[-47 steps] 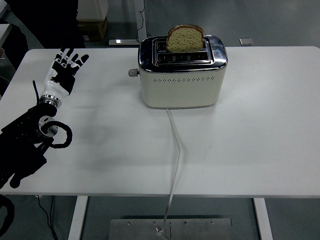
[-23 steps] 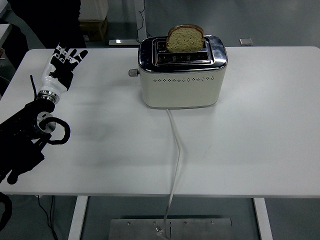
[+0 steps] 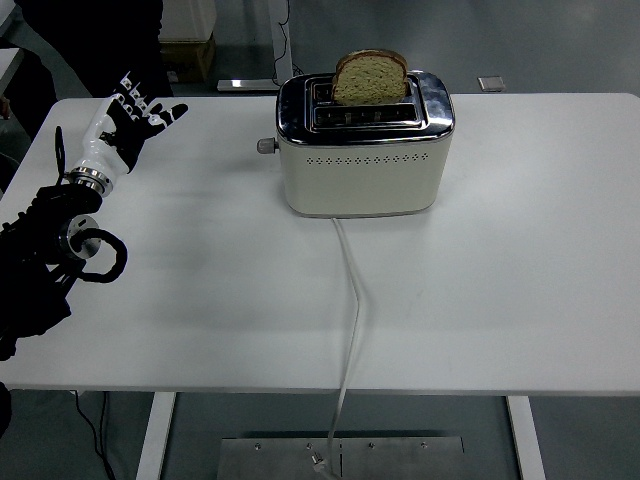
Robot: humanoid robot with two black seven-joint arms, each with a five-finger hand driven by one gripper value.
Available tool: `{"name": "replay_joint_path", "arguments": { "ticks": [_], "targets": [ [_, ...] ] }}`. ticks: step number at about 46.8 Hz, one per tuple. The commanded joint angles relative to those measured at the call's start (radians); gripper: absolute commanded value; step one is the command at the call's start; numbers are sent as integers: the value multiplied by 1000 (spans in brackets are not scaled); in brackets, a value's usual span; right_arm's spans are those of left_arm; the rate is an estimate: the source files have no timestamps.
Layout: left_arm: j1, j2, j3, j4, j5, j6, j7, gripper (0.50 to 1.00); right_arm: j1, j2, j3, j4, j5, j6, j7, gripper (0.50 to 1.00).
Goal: Press down toaster
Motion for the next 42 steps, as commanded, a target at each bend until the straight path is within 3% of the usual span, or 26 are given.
{"name": "replay_joint_path", "arguments": {
  "ticks": [1,11,27,42],
  "targets": [
    [-5,33,9,2,43,-4,0,1000,0,0,-1,0,-1,0,0,998],
    [-22,49,100,0,219,2,0,1000,0,0,-1,0,1,0,0,1000],
    [-22,72,132,-31,362,-46,-3,1000,0,0,-1,0,1,0,0,1000],
    [-16,160,163,-236,624,-42,-3,1000,0,0,-1,0,-1,0,0,998]
  ]
}}
